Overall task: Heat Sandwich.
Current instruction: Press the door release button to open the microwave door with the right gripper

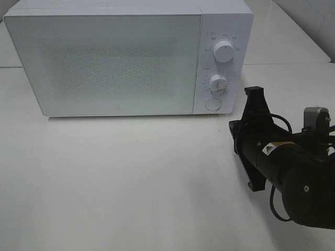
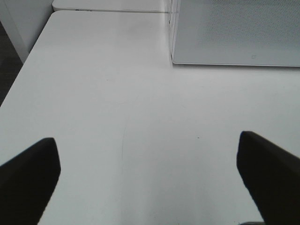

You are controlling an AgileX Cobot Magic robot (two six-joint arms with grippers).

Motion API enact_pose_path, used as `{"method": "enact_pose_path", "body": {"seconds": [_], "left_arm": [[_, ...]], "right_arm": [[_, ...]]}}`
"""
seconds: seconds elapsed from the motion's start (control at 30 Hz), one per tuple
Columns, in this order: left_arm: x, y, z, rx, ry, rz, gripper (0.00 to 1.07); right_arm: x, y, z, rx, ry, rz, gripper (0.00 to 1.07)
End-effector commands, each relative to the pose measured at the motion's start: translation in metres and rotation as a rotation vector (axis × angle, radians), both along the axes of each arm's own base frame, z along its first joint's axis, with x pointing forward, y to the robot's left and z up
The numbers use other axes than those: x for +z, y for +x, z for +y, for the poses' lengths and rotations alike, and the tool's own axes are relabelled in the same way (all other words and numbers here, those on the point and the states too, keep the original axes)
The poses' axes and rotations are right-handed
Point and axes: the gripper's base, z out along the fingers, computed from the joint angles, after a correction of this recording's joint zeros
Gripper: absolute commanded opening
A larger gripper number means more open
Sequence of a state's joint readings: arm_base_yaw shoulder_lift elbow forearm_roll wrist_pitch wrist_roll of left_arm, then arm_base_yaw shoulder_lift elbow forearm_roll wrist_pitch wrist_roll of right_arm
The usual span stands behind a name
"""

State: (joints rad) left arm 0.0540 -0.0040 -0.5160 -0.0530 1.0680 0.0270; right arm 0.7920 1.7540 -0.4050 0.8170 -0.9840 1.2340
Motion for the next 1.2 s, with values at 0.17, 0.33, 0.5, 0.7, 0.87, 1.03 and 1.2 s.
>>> {"method": "enact_pose_path", "body": {"seconds": [0.17, 0.33, 0.5, 0.7, 0.87, 1.03, 1.2], "left_arm": [[0.0, -0.001, -0.001, 0.0, -0.01, -0.007, 0.98], [0.0, -0.001, -0.001, 0.0, -0.01, -0.007, 0.98], [0.0, -0.001, -0.001, 0.0, -0.01, -0.007, 0.98], [0.0, -0.001, -0.001, 0.0, -0.01, -0.007, 0.98], [0.0, -0.001, -0.001, 0.0, -0.01, -0.007, 0.98], [0.0, -0.001, -0.001, 0.0, -0.01, -0.007, 0.98], [0.0, -0.001, -0.001, 0.0, -0.01, -0.007, 0.98]], "right_arm": [[0.002, 0.002, 0.005, -0.011, 0.056, 0.01, 0.0], [0.003, 0.01, 0.01, -0.008, 0.064, 0.01, 0.0], [-0.003, 0.025, 0.017, 0.002, 0.077, 0.029, 0.0], [-0.007, 0.036, 0.021, 0.001, 0.074, 0.034, 0.0], [-0.015, 0.051, 0.018, -0.002, 0.061, 0.064, 0.0], [-0.015, 0.067, 0.014, -0.007, 0.058, 0.055, 0.0], [-0.018, 0.08, 0.014, -0.003, 0.061, 0.051, 0.0]]}}
